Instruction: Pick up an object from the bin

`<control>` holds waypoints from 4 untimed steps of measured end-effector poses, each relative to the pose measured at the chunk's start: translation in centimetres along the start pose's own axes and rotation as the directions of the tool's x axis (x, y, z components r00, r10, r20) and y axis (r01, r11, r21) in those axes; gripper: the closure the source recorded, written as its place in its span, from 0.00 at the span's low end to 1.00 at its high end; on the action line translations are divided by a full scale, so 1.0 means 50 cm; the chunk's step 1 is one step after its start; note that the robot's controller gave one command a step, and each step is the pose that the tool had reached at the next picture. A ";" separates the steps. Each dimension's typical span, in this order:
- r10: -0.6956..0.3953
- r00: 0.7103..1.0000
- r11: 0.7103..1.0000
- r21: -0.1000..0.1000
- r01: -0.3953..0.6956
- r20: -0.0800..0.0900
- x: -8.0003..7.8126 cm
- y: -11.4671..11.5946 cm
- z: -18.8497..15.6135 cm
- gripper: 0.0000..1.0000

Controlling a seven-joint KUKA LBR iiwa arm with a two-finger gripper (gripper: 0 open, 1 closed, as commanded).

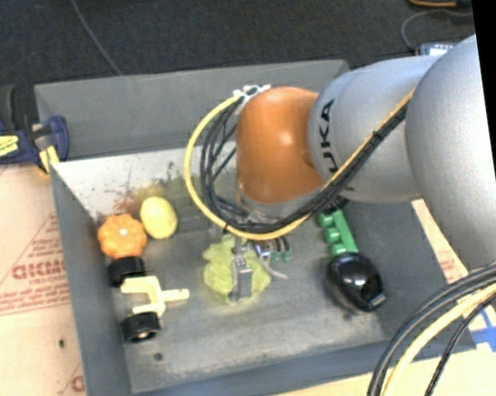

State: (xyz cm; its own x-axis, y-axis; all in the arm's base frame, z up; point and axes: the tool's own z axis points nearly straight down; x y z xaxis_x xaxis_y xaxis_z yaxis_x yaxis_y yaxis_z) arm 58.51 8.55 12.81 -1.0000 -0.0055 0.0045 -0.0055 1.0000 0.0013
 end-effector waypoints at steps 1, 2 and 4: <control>0.004 1.000 1.000 -0.001 -0.004 0.008 -0.004 -0.001 -0.010 1.00; 0.005 1.000 1.000 -0.001 -0.005 0.008 -0.004 -0.001 -0.010 1.00; 0.015 1.000 1.000 -0.002 -0.015 0.009 0.001 -0.010 -0.307 0.00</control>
Offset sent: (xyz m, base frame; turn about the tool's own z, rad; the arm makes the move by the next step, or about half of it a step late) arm 0.0000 0.0000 0.0000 0.0000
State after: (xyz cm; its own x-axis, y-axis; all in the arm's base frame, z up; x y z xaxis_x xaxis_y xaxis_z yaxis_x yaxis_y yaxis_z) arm 58.55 8.03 28.17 -0.9999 0.0095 -0.0043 0.0094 0.9999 0.0035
